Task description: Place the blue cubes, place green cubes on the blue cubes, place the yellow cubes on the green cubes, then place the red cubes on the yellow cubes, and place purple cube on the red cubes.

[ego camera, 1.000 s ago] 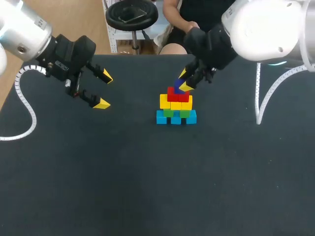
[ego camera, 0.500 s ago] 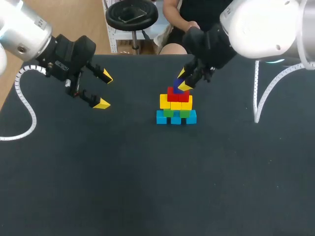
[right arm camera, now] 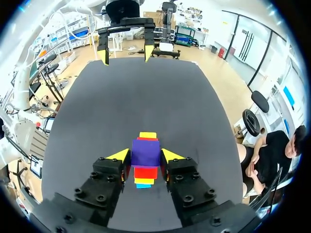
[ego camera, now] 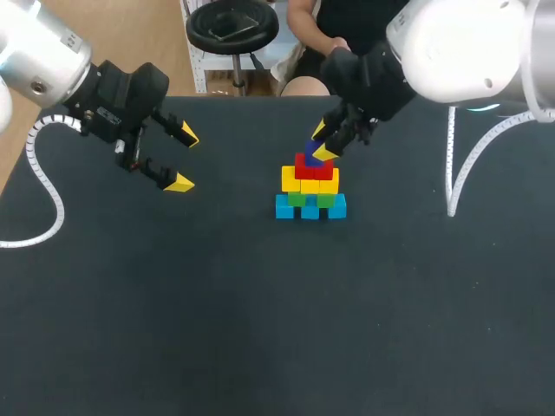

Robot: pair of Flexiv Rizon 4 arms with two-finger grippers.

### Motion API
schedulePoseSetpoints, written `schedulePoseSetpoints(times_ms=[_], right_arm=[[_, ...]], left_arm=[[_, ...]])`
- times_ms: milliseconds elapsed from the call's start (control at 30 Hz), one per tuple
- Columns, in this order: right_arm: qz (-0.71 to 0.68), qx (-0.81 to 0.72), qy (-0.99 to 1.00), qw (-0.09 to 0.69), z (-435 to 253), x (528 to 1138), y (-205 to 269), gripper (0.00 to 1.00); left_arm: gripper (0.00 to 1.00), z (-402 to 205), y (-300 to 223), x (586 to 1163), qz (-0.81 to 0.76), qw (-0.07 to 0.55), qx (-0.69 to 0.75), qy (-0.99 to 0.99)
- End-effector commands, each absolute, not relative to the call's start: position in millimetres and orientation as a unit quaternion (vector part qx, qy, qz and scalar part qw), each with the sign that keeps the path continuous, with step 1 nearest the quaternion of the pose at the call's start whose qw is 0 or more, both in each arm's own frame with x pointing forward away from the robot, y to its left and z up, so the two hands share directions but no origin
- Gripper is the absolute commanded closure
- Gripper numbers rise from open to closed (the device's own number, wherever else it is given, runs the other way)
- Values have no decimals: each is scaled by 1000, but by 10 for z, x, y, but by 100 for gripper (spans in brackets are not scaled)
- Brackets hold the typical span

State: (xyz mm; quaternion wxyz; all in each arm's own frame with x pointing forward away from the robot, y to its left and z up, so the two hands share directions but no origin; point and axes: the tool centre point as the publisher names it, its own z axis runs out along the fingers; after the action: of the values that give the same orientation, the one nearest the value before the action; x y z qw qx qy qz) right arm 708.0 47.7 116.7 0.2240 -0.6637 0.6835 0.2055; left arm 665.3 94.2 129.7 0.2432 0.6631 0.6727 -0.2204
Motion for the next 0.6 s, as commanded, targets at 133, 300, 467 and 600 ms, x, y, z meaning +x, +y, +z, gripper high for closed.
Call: schedulePoseSetpoints(times_ms=[133, 300, 467, 600], right_arm=[[207, -663, 684, 223, 1153, 7099, 464, 58], [206, -663, 685, 223, 1156, 7099, 459, 0], [207, -652, 691, 233, 1205, 7116, 388, 0], [233, -630, 693, 262, 1292, 7135, 222, 0]], left_arm=[[0, 1292, 951, 6655, -221, 244, 664, 672], [0, 1292, 951, 6655, -221, 244, 664, 672], [0, 1292, 951, 6655, -221, 244, 664, 672], [0, 1292, 951, 6655, -221, 244, 664, 672]])
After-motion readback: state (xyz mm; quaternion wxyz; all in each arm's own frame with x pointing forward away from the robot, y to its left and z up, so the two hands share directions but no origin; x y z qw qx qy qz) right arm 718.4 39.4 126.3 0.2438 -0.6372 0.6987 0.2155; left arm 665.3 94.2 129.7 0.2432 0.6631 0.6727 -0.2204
